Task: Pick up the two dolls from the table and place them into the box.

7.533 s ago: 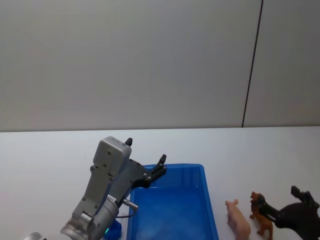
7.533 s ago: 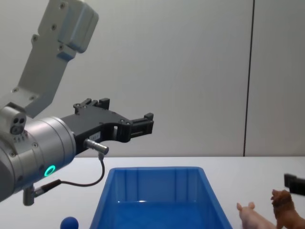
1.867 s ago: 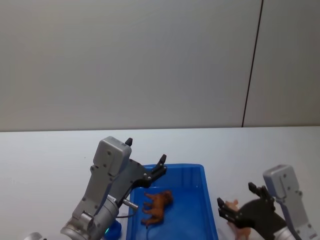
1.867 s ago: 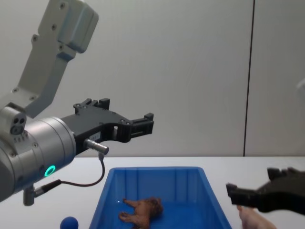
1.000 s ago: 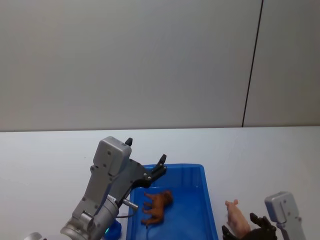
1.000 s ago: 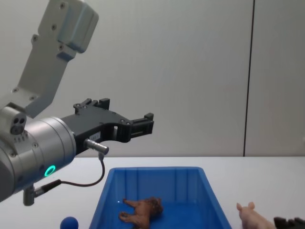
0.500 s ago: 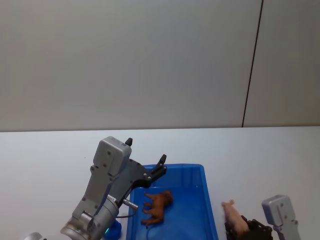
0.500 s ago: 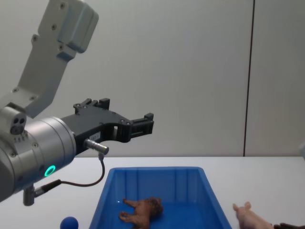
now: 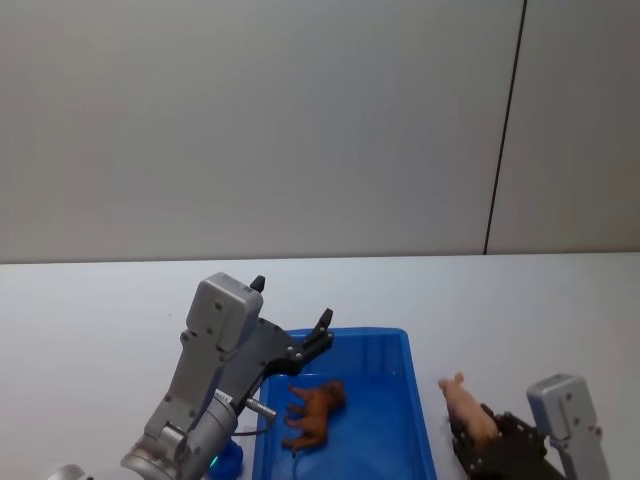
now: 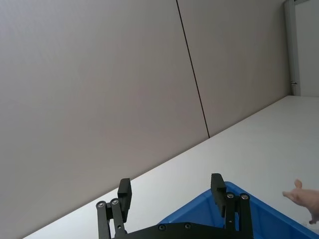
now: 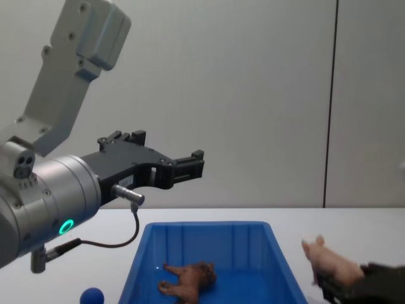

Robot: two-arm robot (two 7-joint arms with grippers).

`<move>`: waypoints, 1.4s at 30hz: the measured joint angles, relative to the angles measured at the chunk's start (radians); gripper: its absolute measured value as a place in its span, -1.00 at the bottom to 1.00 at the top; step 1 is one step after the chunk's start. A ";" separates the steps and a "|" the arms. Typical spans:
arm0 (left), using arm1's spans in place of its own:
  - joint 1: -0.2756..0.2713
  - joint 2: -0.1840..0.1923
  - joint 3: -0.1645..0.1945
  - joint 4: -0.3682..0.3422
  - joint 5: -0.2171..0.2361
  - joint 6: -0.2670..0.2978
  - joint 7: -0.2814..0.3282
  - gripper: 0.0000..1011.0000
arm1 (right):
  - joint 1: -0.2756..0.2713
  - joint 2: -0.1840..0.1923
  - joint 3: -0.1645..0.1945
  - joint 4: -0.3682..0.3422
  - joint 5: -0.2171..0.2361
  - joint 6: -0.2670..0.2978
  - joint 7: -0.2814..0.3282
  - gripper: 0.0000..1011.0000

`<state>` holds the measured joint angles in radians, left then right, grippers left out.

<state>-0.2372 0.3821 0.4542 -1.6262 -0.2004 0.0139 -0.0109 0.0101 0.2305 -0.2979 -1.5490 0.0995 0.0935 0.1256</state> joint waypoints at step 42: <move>0.000 0.000 0.000 0.000 0.000 0.000 0.000 0.98 | 0.227 -0.132 -0.026 0.106 0.050 0.106 0.191 0.81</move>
<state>-0.2372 0.3821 0.4542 -1.6262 -0.2004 0.0139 -0.0109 0.2368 0.0985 -0.3242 -1.4425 0.1497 0.1997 0.3169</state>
